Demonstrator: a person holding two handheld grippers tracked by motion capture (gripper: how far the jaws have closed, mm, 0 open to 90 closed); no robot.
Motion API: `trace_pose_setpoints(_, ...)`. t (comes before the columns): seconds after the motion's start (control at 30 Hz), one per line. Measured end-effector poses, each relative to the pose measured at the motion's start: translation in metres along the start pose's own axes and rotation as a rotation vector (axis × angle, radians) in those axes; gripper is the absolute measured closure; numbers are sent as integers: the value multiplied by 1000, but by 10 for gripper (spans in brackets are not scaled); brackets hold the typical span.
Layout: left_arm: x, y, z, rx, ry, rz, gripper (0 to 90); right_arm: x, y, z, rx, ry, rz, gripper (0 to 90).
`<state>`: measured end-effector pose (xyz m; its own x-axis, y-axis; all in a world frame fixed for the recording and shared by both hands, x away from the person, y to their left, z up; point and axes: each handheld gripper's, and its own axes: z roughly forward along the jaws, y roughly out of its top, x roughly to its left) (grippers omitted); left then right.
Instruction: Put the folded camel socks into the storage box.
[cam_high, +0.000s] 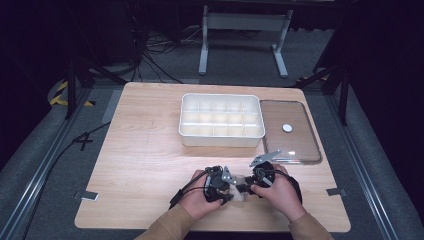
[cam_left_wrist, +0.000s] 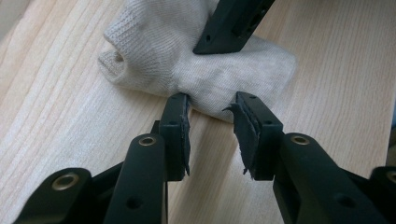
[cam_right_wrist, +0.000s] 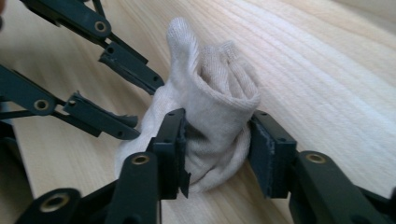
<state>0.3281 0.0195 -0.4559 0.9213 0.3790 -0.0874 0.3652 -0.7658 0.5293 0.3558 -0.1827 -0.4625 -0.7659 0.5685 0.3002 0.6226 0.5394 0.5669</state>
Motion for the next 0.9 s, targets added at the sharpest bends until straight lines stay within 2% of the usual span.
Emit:
trace_pose_setpoints(0.1, 0, 0, 0, 0, -1, -3, 657, 1, -1, 1, -10, 22, 5, 693)
trace_pose_setpoints(0.3, 3, -1, -4, -10, -13, -1, 634, 5, -1, -1, -14, 13, -20, 755)
trace_pose_setpoints(0.37, 7, -1, -8, -23, -37, -13, 606, 5, -3, -2, -34, 18, -14, 764)
trace_pose_setpoints(0.6, 20, -5, -31, -64, -40, -46, 580, 8, -1, -7, -56, 1, -43, 771)
trace_pose_setpoints(0.8, 30, -13, -46, -92, -5, -88, 575, 12, 2, -15, -72, -9, -59, 772)
trace_pose_setpoints(0.87, 33, -15, -50, -90, 2, -92, 574, 12, 5, -20, -83, -15, -68, 772)
trace_pose_setpoints(0.9, 33, -16, -50, -98, 3, -107, 573, 13, 6, -24, -90, -21, -69, 772)
